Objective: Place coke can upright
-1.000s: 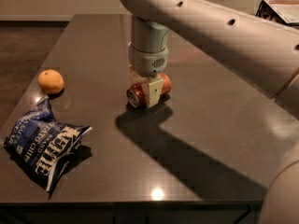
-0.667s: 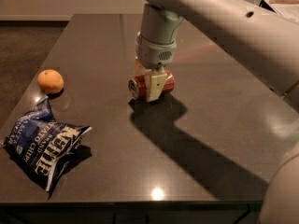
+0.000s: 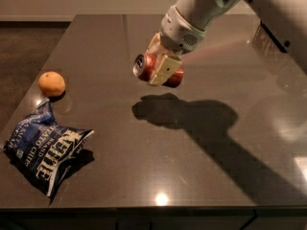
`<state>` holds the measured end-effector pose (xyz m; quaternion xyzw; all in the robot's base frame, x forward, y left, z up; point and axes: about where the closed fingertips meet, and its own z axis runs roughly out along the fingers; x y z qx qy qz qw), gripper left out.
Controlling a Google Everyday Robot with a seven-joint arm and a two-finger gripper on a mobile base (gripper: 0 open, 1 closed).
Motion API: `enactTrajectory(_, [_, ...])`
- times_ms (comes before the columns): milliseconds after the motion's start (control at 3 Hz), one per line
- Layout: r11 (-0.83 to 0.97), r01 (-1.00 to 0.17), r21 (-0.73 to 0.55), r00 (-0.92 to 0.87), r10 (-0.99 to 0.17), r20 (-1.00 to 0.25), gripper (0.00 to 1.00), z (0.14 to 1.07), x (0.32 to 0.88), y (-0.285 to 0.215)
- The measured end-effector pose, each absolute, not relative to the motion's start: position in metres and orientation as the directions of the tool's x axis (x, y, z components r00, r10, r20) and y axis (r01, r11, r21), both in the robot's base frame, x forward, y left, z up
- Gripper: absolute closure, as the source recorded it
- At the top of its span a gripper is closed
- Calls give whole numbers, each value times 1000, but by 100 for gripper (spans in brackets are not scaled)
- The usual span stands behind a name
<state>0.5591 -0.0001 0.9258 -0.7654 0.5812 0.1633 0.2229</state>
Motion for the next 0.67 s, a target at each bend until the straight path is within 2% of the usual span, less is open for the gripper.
enactTrajectory(667, [9, -990, -144, 108, -619, -778, 100, 950, 561, 2])
